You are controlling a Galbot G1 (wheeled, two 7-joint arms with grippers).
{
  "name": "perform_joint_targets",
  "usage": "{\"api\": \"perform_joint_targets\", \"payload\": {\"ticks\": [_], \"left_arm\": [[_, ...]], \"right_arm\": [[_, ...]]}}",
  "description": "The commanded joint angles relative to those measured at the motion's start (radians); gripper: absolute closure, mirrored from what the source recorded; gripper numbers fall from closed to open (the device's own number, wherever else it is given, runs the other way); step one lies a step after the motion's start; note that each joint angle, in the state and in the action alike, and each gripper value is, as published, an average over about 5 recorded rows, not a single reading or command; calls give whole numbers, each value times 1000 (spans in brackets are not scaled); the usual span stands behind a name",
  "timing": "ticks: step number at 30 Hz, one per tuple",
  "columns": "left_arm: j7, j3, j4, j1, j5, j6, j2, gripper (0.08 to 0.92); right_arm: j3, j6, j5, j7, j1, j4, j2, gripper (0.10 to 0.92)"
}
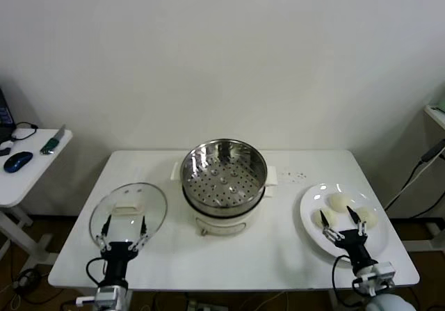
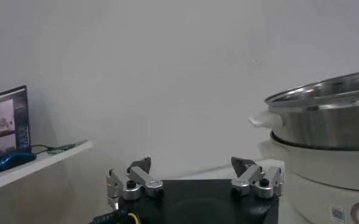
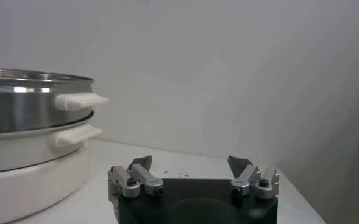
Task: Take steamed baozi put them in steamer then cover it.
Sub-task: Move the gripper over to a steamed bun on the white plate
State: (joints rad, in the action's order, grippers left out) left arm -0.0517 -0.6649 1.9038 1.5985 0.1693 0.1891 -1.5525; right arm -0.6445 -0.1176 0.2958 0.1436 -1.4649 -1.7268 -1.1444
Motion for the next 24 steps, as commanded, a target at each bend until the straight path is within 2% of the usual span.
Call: {"api": "perform_joint_targets", "payload": {"ticks": [1,5,11,18,24], "left_arm": [[-6,4,2,8,15,15,1,177],[-8,12,-1,19,20,30,-1,177],[-22,27,-18,27,38,70,-10,177],[-35,44,-41,16,66,98,-20,177],[-48,51,-61,10,71,110,-25,177]], "right_arm": [[5,85,-43,86,92,5,114,203],[41,216,-87,195,186,20,276,203],[135,363,-135,481,327,77,576,203],[353,274,-230,806,559,190,779,203],[786,172,-435,1001,1017,331,792,203]]}}
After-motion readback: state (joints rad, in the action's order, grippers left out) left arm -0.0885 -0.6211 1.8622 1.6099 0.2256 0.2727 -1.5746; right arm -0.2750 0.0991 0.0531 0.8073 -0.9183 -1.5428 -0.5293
